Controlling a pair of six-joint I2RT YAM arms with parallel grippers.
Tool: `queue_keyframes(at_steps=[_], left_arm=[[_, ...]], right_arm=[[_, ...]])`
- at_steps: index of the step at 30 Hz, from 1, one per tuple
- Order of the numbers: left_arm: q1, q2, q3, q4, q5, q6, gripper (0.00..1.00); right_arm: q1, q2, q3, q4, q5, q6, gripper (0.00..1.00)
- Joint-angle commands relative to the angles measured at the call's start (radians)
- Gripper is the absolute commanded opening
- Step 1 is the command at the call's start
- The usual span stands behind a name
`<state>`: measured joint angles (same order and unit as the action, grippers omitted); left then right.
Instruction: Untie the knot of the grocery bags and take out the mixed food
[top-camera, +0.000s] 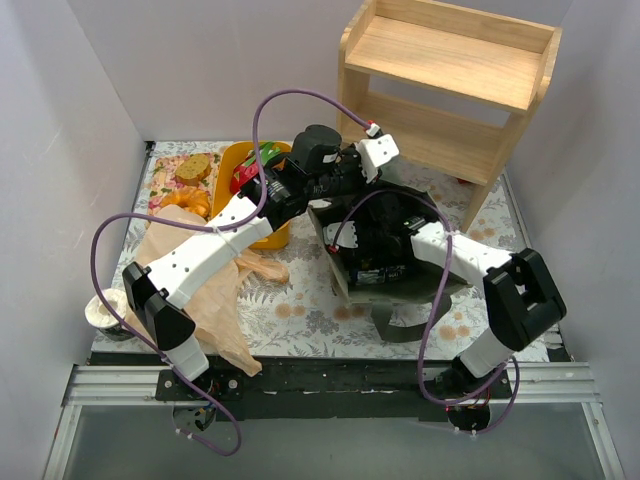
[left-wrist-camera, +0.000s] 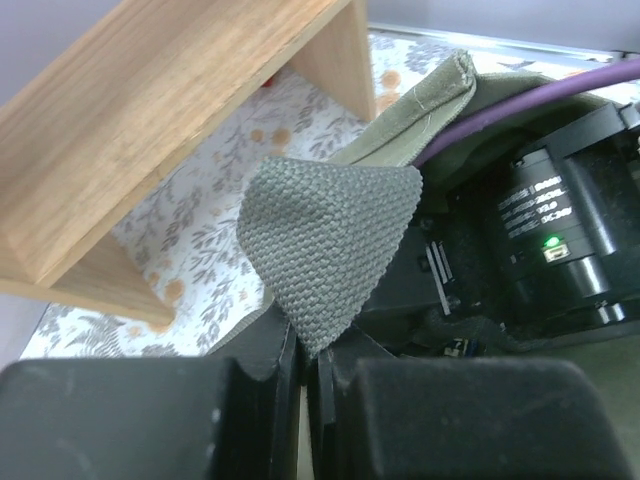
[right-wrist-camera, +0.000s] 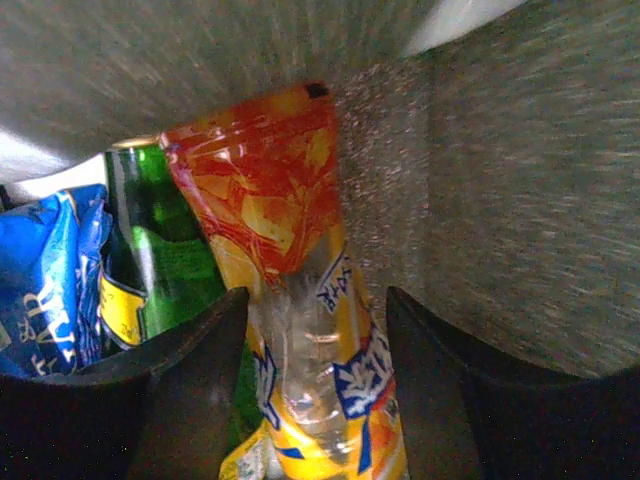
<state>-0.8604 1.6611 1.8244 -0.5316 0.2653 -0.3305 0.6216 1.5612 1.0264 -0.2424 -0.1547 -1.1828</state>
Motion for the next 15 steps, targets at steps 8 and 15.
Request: queue_keyframes(at_steps=[8, 15], left_arm=[[-0.032, -0.06, 0.035, 0.13, 0.13, -0.03, 0.0], [-0.031, -0.081, -0.011, 0.128, 0.111, -0.015, 0.0]], right_arm=[[-0.037, 0.289, 0.138, -0.089, 0.024, -0.11, 0.66], [-0.039, 0.37, 0.178, -0.257, 0.044, -0.138, 0.37]])
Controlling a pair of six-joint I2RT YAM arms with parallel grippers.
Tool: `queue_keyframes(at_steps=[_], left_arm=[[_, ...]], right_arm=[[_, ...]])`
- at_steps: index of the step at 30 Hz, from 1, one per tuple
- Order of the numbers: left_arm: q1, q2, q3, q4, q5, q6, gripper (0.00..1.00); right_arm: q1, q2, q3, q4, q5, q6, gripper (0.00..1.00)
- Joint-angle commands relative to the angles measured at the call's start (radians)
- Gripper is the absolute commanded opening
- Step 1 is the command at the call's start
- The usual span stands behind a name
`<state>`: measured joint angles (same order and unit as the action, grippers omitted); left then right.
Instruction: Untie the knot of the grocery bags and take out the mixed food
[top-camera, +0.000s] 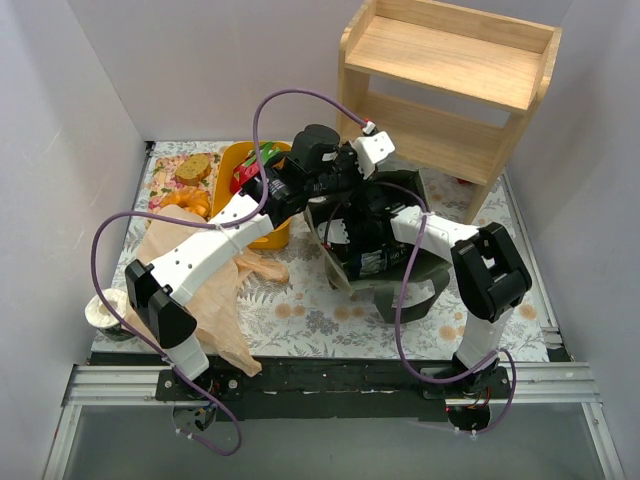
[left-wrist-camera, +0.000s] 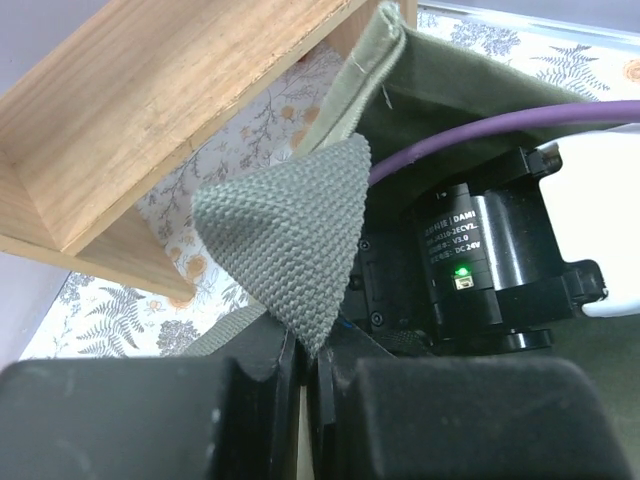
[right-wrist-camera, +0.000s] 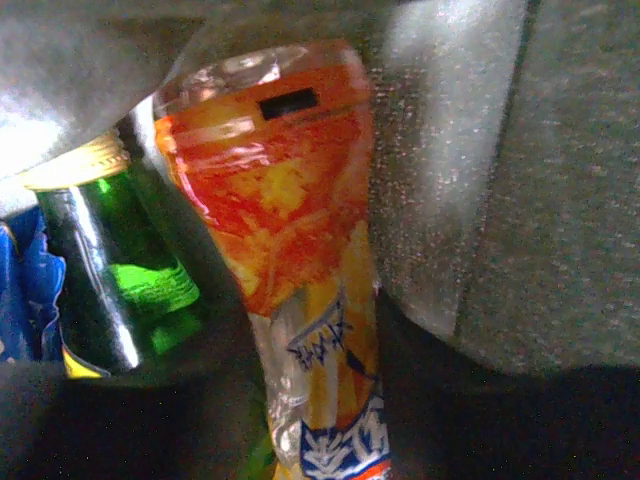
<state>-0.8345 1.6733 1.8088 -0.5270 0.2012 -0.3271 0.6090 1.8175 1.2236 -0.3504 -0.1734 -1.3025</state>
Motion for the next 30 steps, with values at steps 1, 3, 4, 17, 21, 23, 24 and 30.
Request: queue_keyframes(at_steps=[1, 3, 4, 17, 21, 23, 24, 30], left_arm=[[-0.057, -0.096, -0.002, 0.128, 0.167, -0.015, 0.0], [-0.057, -0.107, -0.028, 0.139, 0.121, -0.013, 0.0], [-0.057, -0.115, -0.037, 0.156, 0.101, -0.015, 0.0], [0.038, -0.049, -0.011, 0.153, 0.18, -0.281, 0.18], [0.06, -0.018, -0.049, 0.176, 0.213, -0.357, 0.48], [0.071, -0.001, -0.031, 0.177, 0.173, -0.363, 0.87], [0.069, 0.018, 0.039, 0.164, 0.146, -0.353, 0.95], [0.116, 0.1, 0.357, -0.085, 0.242, -0.322, 0.98]], right_arm=[[-0.026, 0.102, -0.022, -0.171, 0.054, -0.015, 0.26], [-0.025, 0.024, -0.05, -0.193, 0.028, 0.006, 0.03], [-0.025, -0.015, -0.064, -0.194, 0.017, 0.008, 0.01], [0.052, -0.751, -0.012, -0.372, -0.34, 0.122, 0.01], [0.08, -0.781, 0.137, -0.423, -0.388, 0.297, 0.01], [0.08, -0.799, 0.217, -0.447, -0.406, 0.348, 0.01], [0.08, -0.808, 0.241, -0.444, -0.422, 0.362, 0.01], [0.08, -0.903, 0.248, -0.296, -0.37, 0.139, 0.01]])
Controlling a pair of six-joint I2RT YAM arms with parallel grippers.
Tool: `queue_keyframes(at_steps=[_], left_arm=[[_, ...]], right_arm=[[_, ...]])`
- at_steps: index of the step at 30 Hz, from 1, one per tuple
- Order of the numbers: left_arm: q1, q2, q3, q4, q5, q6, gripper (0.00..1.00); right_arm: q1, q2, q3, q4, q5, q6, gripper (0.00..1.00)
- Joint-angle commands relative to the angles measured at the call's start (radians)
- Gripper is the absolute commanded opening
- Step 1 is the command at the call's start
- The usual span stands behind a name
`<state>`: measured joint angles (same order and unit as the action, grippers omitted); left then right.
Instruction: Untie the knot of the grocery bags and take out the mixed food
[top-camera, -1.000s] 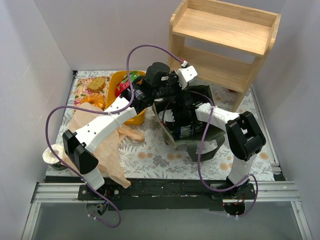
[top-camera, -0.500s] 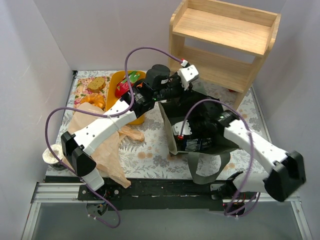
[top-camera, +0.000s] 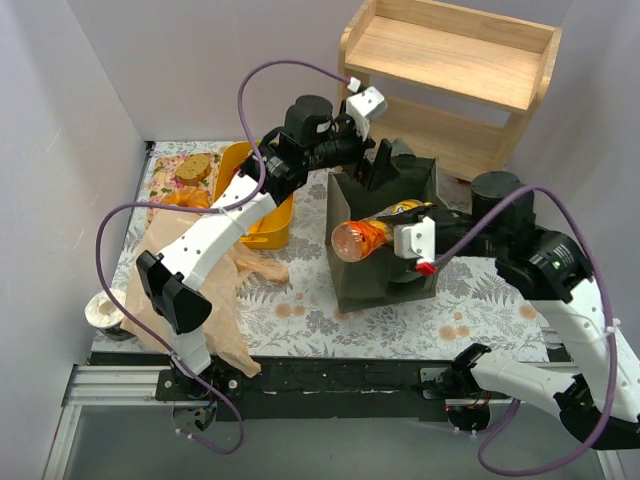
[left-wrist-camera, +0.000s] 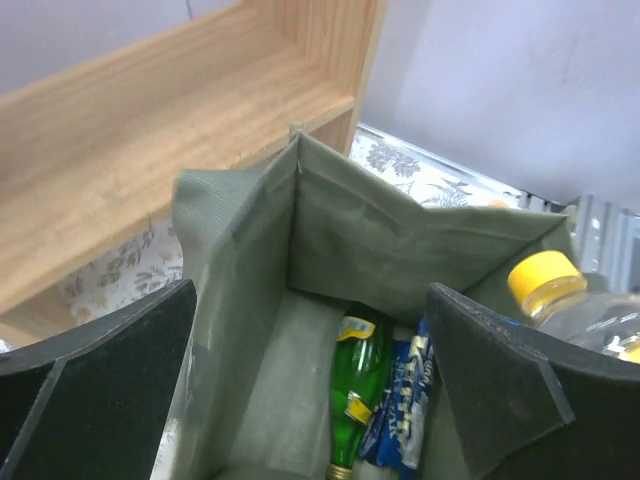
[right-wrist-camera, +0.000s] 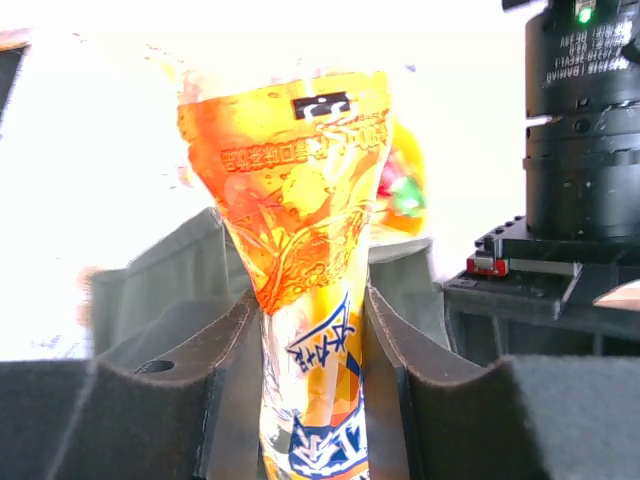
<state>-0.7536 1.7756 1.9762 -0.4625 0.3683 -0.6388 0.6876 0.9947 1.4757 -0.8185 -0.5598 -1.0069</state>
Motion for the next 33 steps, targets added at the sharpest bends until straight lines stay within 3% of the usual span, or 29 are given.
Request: queue_keyframes(at_steps=[1, 6, 10, 13, 20, 33], left_arm=[[0.06, -0.016, 0.191, -0.156, 0.08, -0.063, 0.98], [0.091, -0.153, 0.058, -0.119, 0.167, -0.102, 0.98], [0.122, -0.147, 0.067, -0.142, 0.303, -0.174, 0.98], [0.125, -0.15, 0.029, -0.088, 0.423, -0.26, 0.98], [0.125, -0.13, -0.066, -0.007, 0.564, -0.393, 0.98], [0.122, -0.033, -0.062, 0.133, 0.731, -0.507, 0.98]], right_arm=[[0.001, -0.096, -0.035, 0.214, 0.047, -0.217, 0.01], [0.001, -0.18, -0.27, 0.427, 0.234, -0.659, 0.01], [0.001, -0.261, -0.498, 0.721, 0.235, -0.908, 0.01], [0.001, -0.289, -0.594, 0.809, 0.195, -1.016, 0.01], [0.001, -0.242, -0.568, 0.917, 0.057, -1.111, 0.01], [0.003, -0.18, -0.503, 0.845, -0.014, -1.179, 0.01]])
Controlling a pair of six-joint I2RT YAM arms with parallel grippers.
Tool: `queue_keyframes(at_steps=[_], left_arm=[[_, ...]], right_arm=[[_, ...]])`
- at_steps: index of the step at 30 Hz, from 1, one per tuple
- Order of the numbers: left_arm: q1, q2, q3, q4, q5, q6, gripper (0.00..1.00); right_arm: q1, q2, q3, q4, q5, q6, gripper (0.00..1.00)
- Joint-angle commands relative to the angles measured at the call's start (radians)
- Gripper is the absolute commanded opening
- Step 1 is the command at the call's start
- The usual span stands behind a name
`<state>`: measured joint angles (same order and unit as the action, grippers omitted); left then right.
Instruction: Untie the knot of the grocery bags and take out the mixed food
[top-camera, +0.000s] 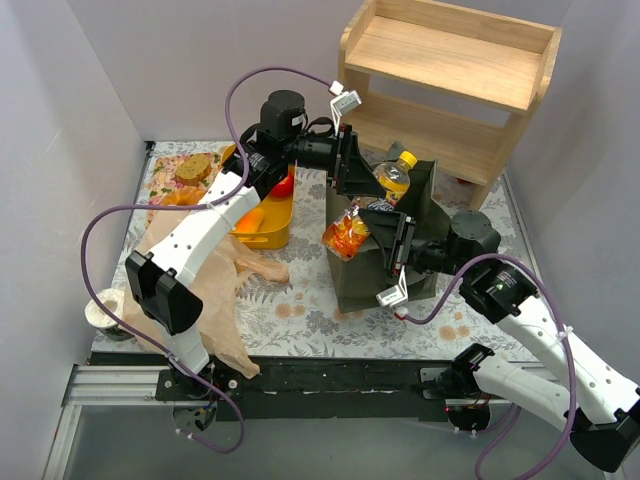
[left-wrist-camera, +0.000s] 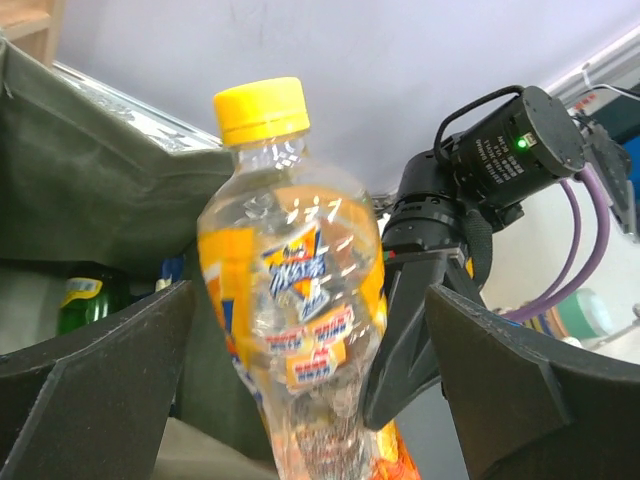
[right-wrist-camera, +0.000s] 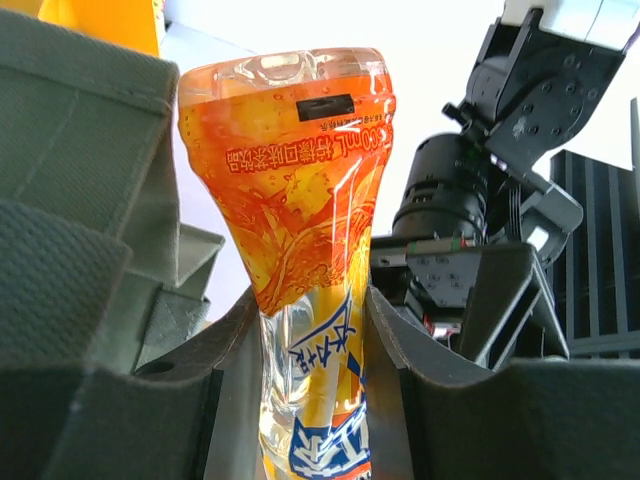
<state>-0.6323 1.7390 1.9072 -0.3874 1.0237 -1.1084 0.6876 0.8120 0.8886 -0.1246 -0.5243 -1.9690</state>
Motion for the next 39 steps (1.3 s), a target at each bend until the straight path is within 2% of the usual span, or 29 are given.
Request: queue_keyframes(at_steps=[1, 5, 8, 9, 10, 12, 13, 14, 15, 16, 17, 19, 20, 22, 24, 27, 30, 33, 34, 36, 37, 39], left_arm=[[0.0, 0.008, 0.003, 0.065, 0.088, -0.042, 0.98], [-0.017, 0.037, 0.003, 0.097, 0.121, -0.056, 0.98], [-0.024, 0.054, -0.01, 0.125, 0.15, -0.065, 0.8], [-0.026, 0.054, -0.017, 0.139, 0.157, -0.074, 0.72], [-0.026, 0.057, -0.023, 0.156, 0.174, -0.08, 0.55], [-0.027, 0.068, -0.027, 0.191, 0.174, -0.088, 0.31], [-0.027, 0.07, -0.022, 0.196, 0.156, -0.087, 0.05], [-0.024, 0.071, 0.002, 0.199, 0.148, -0.082, 0.0], [-0.021, 0.083, 0.027, 0.199, 0.145, -0.082, 0.0], [-0.02, 0.089, 0.056, 0.197, 0.142, -0.084, 0.0], [-0.017, 0.096, 0.134, 0.188, 0.133, -0.085, 0.0], [-0.015, 0.112, 0.215, 0.17, 0.119, -0.067, 0.0], [-0.014, 0.117, 0.251, 0.153, 0.107, -0.061, 0.0], [-0.012, 0.125, 0.344, 0.133, 0.085, -0.033, 0.0], [-0.003, 0.123, 0.395, 0.128, 0.041, -0.015, 0.0], [0.005, 0.134, 0.472, 0.125, -0.013, 0.03, 0.0], [0.005, 0.155, 0.526, 0.133, -0.088, 0.099, 0.0], [0.005, 0.172, 0.564, 0.198, -0.195, 0.179, 0.0], [0.005, 0.178, 0.573, 0.253, -0.285, 0.191, 0.0], [0.005, 0.182, 0.549, 0.344, -0.364, 0.258, 0.0], [-0.006, 0.177, 0.527, 0.457, -0.451, 0.293, 0.0], [-0.02, 0.186, 0.469, 0.557, -0.526, 0.405, 0.0]], right_arm=[[0.003, 0.006, 0.087, 0.146, -0.06, -0.223, 0.01], [0.003, 0.029, 0.108, 0.138, -0.078, -0.235, 0.01], [0.003, 0.038, 0.116, 0.135, -0.085, -0.245, 0.01], [0.003, 0.035, 0.118, 0.129, -0.085, -0.245, 0.01], [0.003, 0.032, 0.116, 0.126, -0.085, -0.246, 0.01], [0.003, 0.01, 0.107, 0.08, -0.085, -0.238, 0.02], [0.003, -0.002, 0.083, 0.068, -0.08, -0.21, 0.16], [0.003, -0.02, 0.069, 0.025, -0.079, -0.185, 0.36], [0.003, -0.072, 0.056, -0.018, -0.079, -0.153, 0.66], [0.003, -0.101, 0.035, -0.064, -0.072, -0.112, 0.73], [0.003, -0.132, 0.024, -0.183, -0.063, -0.058, 0.76], [0.003, -0.236, -0.025, -0.263, -0.045, 0.005, 0.82], [0.003, -0.275, -0.046, -0.295, -0.04, 0.077, 0.84], [0.001, -0.39, -0.083, -0.368, -0.011, 0.11, 0.87], [0.003, -0.483, -0.141, -0.316, 0.032, 0.241, 0.9], [0.003, -0.514, -0.149, -0.274, 0.136, 0.364, 0.91], [0.001, -0.459, -0.113, -0.189, 0.246, 0.502, 0.89], [0.003, -0.389, -0.088, -0.04, 0.366, 0.605, 0.88], [0.003, -0.37, -0.079, 0.004, 0.433, 0.687, 0.88], [0.001, -0.324, -0.066, 0.097, 0.501, 0.751, 0.87], [0.001, -0.318, -0.076, 0.115, 0.559, 0.78, 0.87], [0.0, -0.327, -0.091, 0.157, 0.558, 0.779, 0.87]])
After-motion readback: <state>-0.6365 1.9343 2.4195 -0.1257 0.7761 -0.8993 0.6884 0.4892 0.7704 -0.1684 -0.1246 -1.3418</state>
